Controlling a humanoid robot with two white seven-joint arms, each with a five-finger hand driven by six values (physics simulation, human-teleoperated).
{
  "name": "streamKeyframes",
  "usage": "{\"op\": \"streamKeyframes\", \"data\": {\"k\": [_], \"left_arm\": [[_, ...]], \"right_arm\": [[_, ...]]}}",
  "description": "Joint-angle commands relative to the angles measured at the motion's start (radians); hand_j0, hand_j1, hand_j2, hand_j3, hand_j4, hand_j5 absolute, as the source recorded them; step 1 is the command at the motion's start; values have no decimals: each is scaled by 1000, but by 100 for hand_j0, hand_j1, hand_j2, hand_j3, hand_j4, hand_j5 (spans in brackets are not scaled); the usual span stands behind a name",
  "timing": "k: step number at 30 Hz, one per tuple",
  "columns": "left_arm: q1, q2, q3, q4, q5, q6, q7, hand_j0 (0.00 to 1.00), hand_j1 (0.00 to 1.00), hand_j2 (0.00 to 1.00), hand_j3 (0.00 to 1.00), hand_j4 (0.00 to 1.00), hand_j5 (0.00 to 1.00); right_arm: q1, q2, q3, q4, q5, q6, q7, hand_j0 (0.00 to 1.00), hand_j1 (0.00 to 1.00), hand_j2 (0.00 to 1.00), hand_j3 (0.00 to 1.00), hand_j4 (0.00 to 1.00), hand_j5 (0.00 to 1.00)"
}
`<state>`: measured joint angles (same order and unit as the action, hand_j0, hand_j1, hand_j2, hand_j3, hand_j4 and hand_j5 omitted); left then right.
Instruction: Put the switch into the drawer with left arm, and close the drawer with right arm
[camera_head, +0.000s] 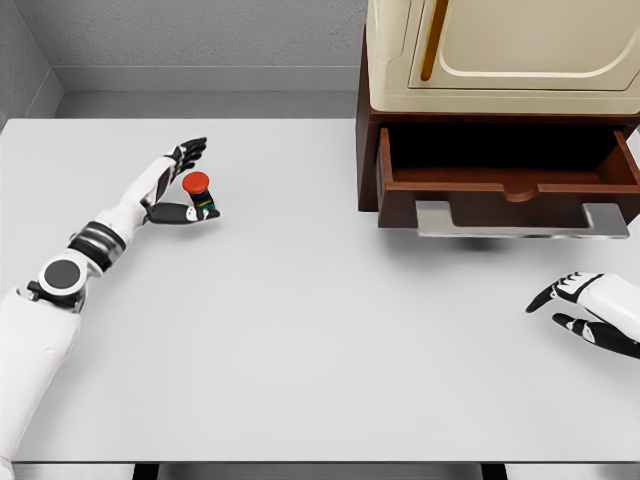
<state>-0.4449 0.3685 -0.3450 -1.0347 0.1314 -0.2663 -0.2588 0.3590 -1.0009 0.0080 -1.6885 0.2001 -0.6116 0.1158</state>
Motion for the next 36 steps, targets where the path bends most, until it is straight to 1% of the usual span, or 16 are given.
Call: {"op": "streamKeyframes", "data": {"k": [1, 2, 3, 7, 9, 12, 15, 16, 17, 18, 19, 20, 29, 30, 34, 36], "left_arm": [[0, 1, -5, 13, -13, -19, 0, 85, 85, 85, 85, 85, 85], [-2, 1, -6, 30, -19, -21, 1, 85, 85, 85, 85, 85, 85], [-2, 1, -6, 35, -24, -22, 1, 78, 78, 78, 78, 78, 78], [-2, 1, -6, 50, -49, -39, 1, 76, 76, 76, 76, 76, 76], [-2, 1, -5, 50, -59, -40, 1, 69, 69, 69, 69, 69, 69], [-2, 1, -5, 50, -59, -53, 1, 56, 56, 56, 56, 56, 56], [-2, 1, -5, 50, -59, -53, 1, 54, 54, 54, 54, 54, 54], [-2, 1, -3, 48, -58, -54, 1, 46, 46, 46, 46, 46, 46], [-2, 1, -3, 48, -58, -54, 1, 46, 46, 46, 46, 46, 46], [-2, 1, -3, 45, -58, -54, 1, 40, 40, 40, 40, 40, 40], [-2, 1, -3, 45, -58, -54, 1, 40, 40, 40, 40, 40, 40], [-2, 0, -2, 38, -56, -54, 1, 37, 37, 37, 37, 37, 37], [0, 1, 0, -48, -58, -51, 1, 36, 36, 36, 36, 36, 36], [0, 1, -3, -53, -58, -53, 1, 34, 34, 34, 34, 34, 34], [0, 1, -5, -105, -64, -51, 1, 33, 33, 33, 33, 33, 33], [0, 0, -6, -149, -76, -53, 1, 34, 34, 34, 34, 34, 34]], "right_arm": [[0, -1, 0, 1, -7, 1, -1, 55, 55, 55, 55, 55, 55], [0, -2, 1, 0, -7, 1, -1, 55, 55, 55, 55, 55, 55], [0, -1, 0, 1, -7, 1, -1, 55, 55, 55, 55, 55, 55], [2, 19, 0, 3, -7, 1, 1, 55, 55, 55, 55, 55, 55], [5, 21, -17, 3, -7, 1, 1, 55, 55, 55, 55, 55, 55], [5, 21, -20, 26, -7, 1, 1, 55, 55, 55, 55, 55, 55], [5, 25, -22, 27, -7, 1, 1, 55, 55, 55, 55, 55, 55], [9, 36, -46, 58, -7, 1, 2, 55, 55, 55, 55, 55, 55], [9, 36, -46, 58, -7, 1, 2, 55, 55, 55, 55, 55, 55], [9, 38, -46, 61, -7, 1, 2, 55, 55, 55, 55, 55, 55], [9, 38, -46, 61, -7, 1, 2, 55, 55, 55, 55, 55, 55], [8, 38, -48, 58, -5, 1, 2, 55, 55, 55, 55, 55, 55], [14, 38, -48, 59, -5, 1, 2, 56, 56, 56, 56, 56, 56], [14, 38, -48, 59, -5, 1, 2, 56, 56, 56, 56, 56, 56], [9, 36, -48, 56, -5, 1, 2, 59, 59, 59, 59, 59, 59], [8, 31, -48, 44, -5, 1, 1, 59, 59, 59, 59, 59, 59]]}}
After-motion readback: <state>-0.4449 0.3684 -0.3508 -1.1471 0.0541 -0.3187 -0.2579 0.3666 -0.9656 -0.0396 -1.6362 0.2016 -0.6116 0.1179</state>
